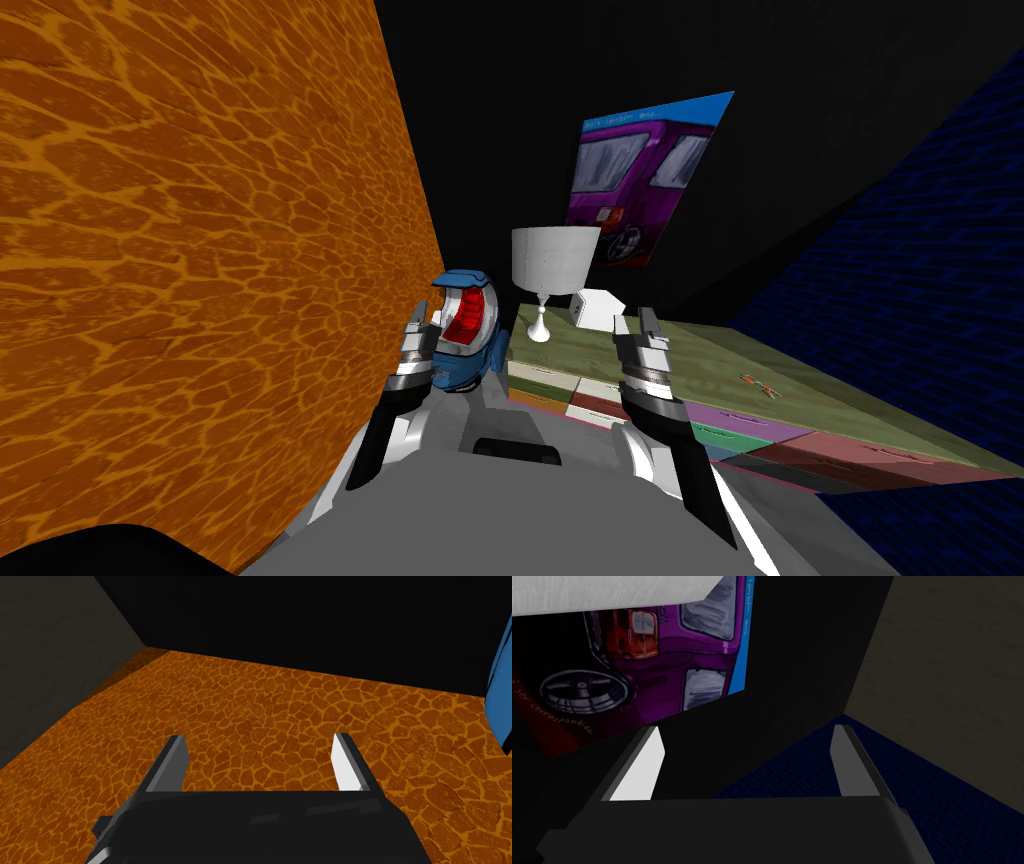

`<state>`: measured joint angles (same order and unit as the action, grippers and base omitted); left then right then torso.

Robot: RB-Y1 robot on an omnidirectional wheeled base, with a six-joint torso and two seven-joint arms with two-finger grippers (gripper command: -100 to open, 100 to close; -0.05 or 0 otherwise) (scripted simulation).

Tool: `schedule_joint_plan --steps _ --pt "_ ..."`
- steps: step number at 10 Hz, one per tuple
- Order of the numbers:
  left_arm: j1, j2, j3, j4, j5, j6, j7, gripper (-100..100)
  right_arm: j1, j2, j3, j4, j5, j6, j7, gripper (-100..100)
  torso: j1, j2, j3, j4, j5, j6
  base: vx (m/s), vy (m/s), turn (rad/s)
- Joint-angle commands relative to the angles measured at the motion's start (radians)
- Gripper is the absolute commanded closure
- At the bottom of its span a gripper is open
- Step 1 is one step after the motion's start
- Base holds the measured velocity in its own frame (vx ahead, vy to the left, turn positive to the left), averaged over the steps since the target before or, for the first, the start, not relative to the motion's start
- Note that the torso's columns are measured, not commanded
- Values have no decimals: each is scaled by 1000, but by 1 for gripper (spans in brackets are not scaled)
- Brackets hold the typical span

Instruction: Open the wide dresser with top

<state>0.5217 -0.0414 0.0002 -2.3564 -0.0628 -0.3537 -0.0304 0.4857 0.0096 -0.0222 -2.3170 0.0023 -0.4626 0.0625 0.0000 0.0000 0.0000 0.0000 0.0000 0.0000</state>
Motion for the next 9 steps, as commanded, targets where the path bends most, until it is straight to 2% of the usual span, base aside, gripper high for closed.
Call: schedule_joint_plan --steps 1,9 --pt "0 0 0 0 0 0 0 0 0 0 0 0 0 0 0 0 0 40 -82 41 0 0 0 0 0" --pt "0 0 0 0 0 0 0 0 0 0 0 0 0 0 0 0 0 618 -1234 617 0 0 0 0 0"
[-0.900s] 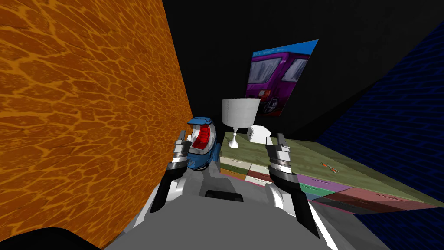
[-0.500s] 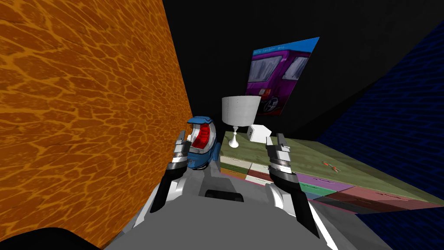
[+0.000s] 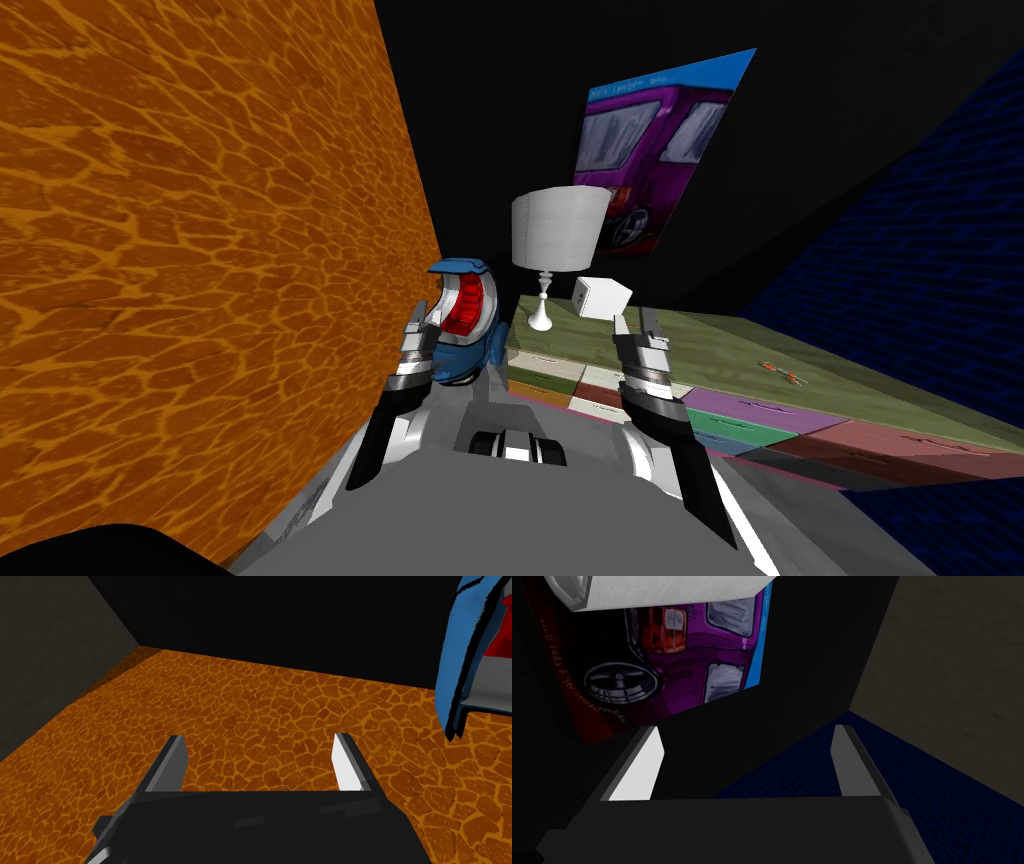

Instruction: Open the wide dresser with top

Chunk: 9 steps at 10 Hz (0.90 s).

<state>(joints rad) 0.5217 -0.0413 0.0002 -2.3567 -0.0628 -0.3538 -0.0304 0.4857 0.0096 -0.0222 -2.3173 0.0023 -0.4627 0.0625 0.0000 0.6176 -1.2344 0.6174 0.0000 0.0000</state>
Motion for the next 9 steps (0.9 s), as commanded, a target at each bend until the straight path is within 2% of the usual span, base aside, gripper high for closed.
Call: schedule_joint_plan --steps 1,3,4,5,7,8,9 --pt "0 0 0 0 0 0 0 0 4 -39 7 20 41 40 -2 -100 0 74 -148 74 0 0 4 4 113" --pt "0 0 0 0 0 0 0 0 9 -75 18 51 98 91 -6 -100 0 117 -236 117 0 0 -3 5 130" --pt "0 0 0 1 0 0 0 0 12 -91 25 72 126 124 -8 -100 0 119 -241 119 0 0 -2 6 170" --pt "0 0 0 1 0 0 0 0 12 -91 25 72 140 135 -8 -100 0 120 -241 120 0 0 0 3 42" --pt "0 0 0 1 0 0 0 0 19 -121 41 122 206 209 -13 -100 0 120 -242 121 0 0 2 7 106" --pt "0 0 0 1 0 0 0 0 19 -121 41 122 232 223 -13 -100 0 120 -242 121 0 0 3 6 102" --pt "0 0 0 1 0 0 0 0 23 -134 51 151 264 256 -16 -100 0 120 -242 121 0 0 3 7 169"
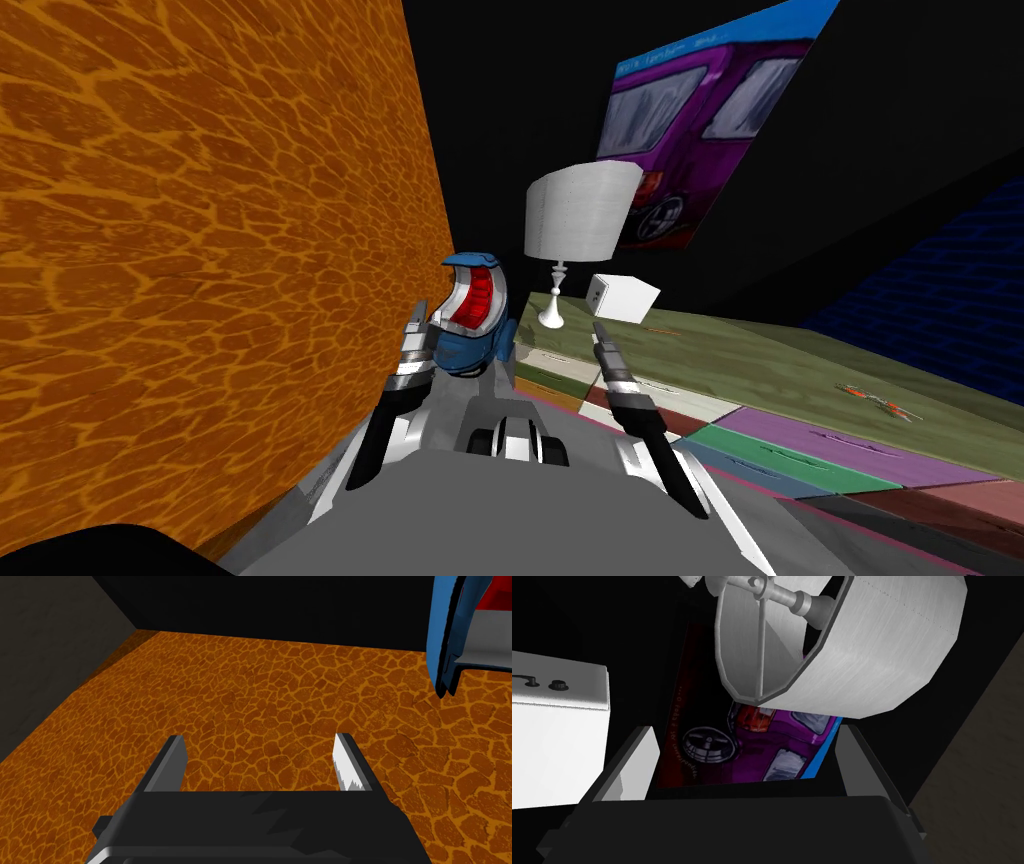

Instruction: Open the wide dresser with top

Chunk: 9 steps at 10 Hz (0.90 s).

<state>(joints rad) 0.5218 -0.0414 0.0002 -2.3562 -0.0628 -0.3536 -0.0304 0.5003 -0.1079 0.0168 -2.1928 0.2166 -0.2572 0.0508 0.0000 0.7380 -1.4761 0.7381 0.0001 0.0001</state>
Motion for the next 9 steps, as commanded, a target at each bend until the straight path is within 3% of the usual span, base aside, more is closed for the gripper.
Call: schedule_joint_plan --steps 1,4,5,6,7,8,9 --pt "0 0 0 0 0 0 0 0 8 -16 12 27 69 68 -4 -100 0 0 0 0 0 0 3 4 77" --pt "0 0 0 0 0 0 0 0 16 -39 32 94 160 153 -11 -100 0 0 0 0 0 0 5 6 124" --pt "0 0 0 0 0 0 0 0 16 -39 32 94 185 178 -11 -100 0 0 0 0 0 0 6 7 93" --pt "0 0 0 0 0 0 0 0 20 -49 43 131 216 205 -14 -100 0 0 0 0 0 0 7 9 169" --pt "0 0 0 0 0 0 0 0 20 -49 43 131 246 239 -14 -100 0 0 0 0 0 0 7 5 90" --pt "0 0 0 0 0 0 0 0 20 -49 43 131 247 240 -14 -100 0 0 0 0 0 0 4 2 -12" --pt "0 0 0 0 0 0 0 0 24 -58 55 170 291 277 -18 -100 0 0 0 0 0 0 6 6 174"
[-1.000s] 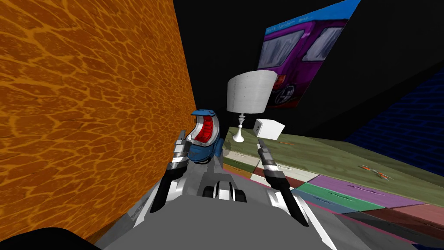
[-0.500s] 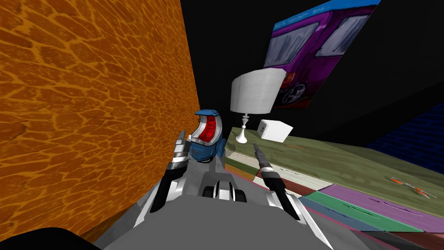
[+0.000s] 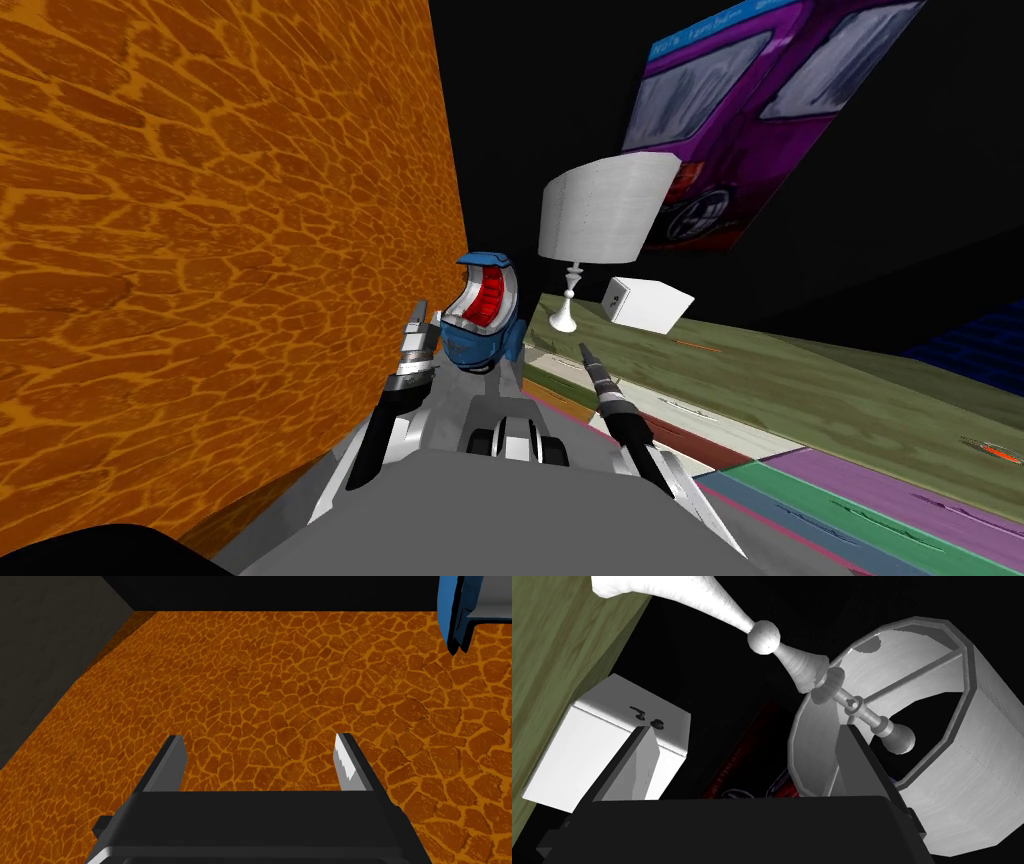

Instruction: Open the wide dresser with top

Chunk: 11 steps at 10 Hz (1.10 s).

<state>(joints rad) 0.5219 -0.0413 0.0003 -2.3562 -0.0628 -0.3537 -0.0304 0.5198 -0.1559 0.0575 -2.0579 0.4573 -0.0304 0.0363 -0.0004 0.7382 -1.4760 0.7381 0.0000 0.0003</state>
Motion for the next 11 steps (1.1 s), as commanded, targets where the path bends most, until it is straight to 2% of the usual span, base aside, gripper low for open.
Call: schedule_joint_plan --steps 1,2,3,4,6,7,8,9,10,11 --pt "0 0 0 0 0 0 0 0 5 -10 14 36 71 76 -4 -100 1 0 0 0 0 -1 8 5 110" --pt "0 0 0 0 0 0 0 0 8 -18 26 77 104 113 -7 -100 0 0 0 0 0 0 11 9 178" --pt "0 0 0 0 0 0 0 0 8 -18 26 77 132 141 -7 -100 1 -1 0 0 0 -1 12 6 100" --pt "0 0 0 0 0 0 0 0 12 -24 38 121 162 172 -11 -100 0 0 0 0 0 0 14 9 175" --pt "0 0 0 0 0 0 0 0 12 -24 38 121 206 207 -11 -100 0 0 0 0 0 0 9 5 45" --pt "0 0 0 0 0 0 0 0 15 -29 50 168 242 237 -15 -100 0 0 0 0 0 0 10 7 206" --pt "0 0 0 0 0 0 0 0 15 -29 50 168 275 246 -15 -100 1 0 0 0 0 -1 13 6 103" --pt "0 0 0 0 0 0 0 0 15 -29 50 168 275 270 -15 -100 0 0 0 0 0 0 7 2 -20" --pt "0 0 0 0 0 0 0 0 17 -33 62 216 320 300 -19 -100 0 0 0 0 0 0 14 8 179" --pt "0 0 0 0 0 0 0 0 17 -33 62 216 344 324 -19 -100 1 -1 0 0 0 -1 15 6 129"
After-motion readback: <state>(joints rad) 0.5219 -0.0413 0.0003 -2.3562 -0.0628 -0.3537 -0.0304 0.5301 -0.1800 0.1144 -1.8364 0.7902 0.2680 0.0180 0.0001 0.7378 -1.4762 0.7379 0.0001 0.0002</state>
